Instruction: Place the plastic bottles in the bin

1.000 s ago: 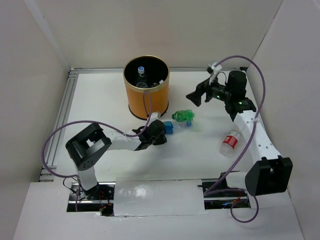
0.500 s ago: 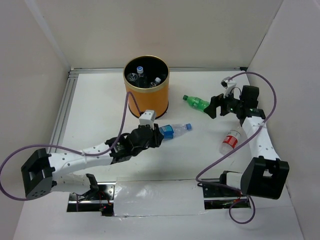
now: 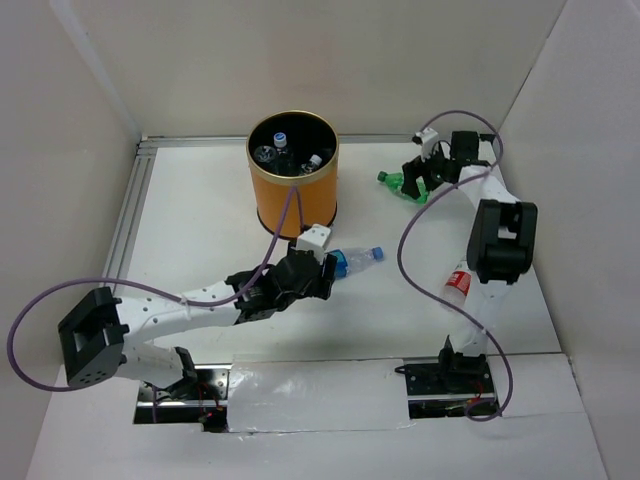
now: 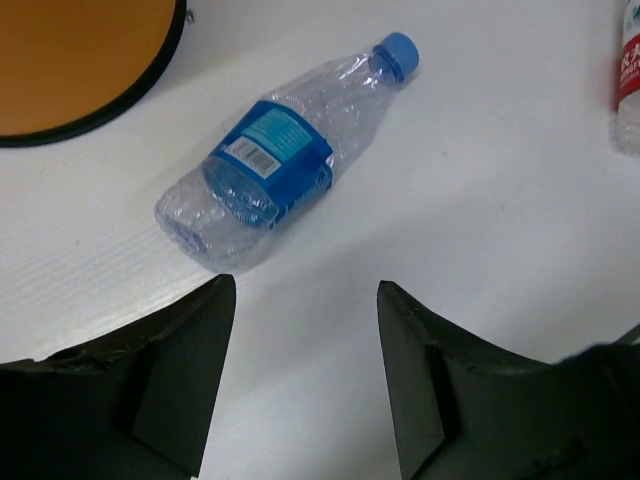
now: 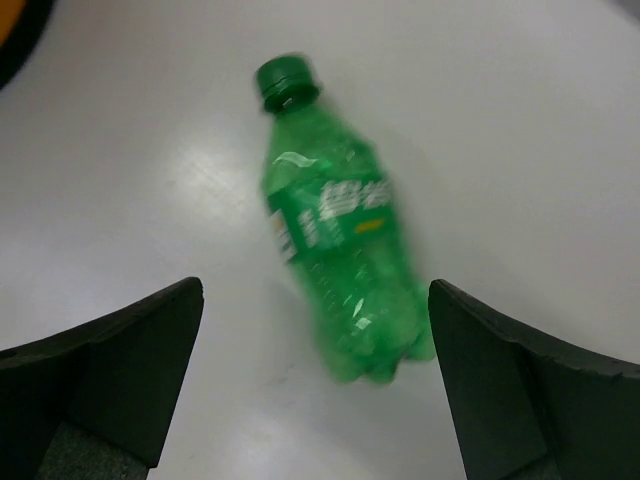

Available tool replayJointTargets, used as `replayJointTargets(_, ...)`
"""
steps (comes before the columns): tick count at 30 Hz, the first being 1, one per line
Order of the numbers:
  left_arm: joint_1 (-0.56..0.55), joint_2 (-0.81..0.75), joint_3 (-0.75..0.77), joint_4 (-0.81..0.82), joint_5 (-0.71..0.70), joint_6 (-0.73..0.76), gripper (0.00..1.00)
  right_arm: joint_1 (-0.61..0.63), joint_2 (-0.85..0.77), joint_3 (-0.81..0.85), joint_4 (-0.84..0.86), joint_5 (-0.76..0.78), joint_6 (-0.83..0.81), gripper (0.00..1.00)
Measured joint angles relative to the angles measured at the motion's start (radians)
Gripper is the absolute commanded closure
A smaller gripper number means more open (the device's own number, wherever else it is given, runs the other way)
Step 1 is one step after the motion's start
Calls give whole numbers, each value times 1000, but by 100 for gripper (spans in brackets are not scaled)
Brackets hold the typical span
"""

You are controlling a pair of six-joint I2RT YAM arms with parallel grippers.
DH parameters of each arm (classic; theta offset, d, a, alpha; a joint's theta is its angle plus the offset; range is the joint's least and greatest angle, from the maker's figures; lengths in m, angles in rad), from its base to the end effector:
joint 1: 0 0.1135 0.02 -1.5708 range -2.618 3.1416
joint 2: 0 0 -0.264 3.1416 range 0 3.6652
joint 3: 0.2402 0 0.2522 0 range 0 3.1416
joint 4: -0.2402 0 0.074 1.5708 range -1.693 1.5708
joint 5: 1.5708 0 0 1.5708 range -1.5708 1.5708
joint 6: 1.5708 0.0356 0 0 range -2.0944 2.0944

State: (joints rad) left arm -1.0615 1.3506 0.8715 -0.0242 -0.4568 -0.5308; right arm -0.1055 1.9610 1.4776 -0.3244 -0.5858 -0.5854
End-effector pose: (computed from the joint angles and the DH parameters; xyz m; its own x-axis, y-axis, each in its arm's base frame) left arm 0.1601 -0.2544 0.2603 -0.5041 -0.0291 -0.8632 0.3943 0.8815 -0.2600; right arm 0.4365 -0.0264 0.2220 -0.4376 -0.4166 -0.7968 -0.6407 0.7663 -0.0488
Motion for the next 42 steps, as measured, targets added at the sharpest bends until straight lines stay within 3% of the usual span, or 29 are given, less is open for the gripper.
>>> replayJointTargets(6, -44, -91, -41, -74, -44, -59, 29, 26, 317, 397, -10, 79, -68, 0)
replayJointTargets(12, -75, -111, -40, -137, -93, -101, 28, 47, 471, 516, -66, 122, -160, 1)
replayJointTargets(17, -83, -85, -4, -164, -108, -73, 28, 43, 518, 607, -150, 119, -188, 19)
replayJointTargets(21, -86, 8, 87, -136, -128, 22, 24, 20, 507, 596, -200, 74, -196, 64)
replayJointTargets(22, -85, 37, 109, -123, -135, 50, 24, 11, 493, 577, -215, 62, -198, 85)
replayJointTargets(24, -82, 104, 154, -85, -137, 122, 24, -13, 460, 530, -261, 19, -201, 95)
replayJointTargets(29, -51, 233, 223, -9, -109, 284, 18, -55, 353, 474, -481, -122, -225, 100)
replayJointTargets(33, -38, 265, 227, 21, -84, 394, 14, -43, 189, 489, -533, -288, -192, 100)
replayJointTargets(35, -39, 266, 208, 51, -71, 446, 3, -23, 89, 515, -481, -374, -133, 100)
replayJointTargets(39, -39, 266, 167, 87, -58, 511, 3, 60, -95, 541, -193, -524, 113, 100)
replayJointTargets(42, -39, 272, 132, 104, -54, 563, 3, 177, -110, 648, -51, -587, 240, 100)
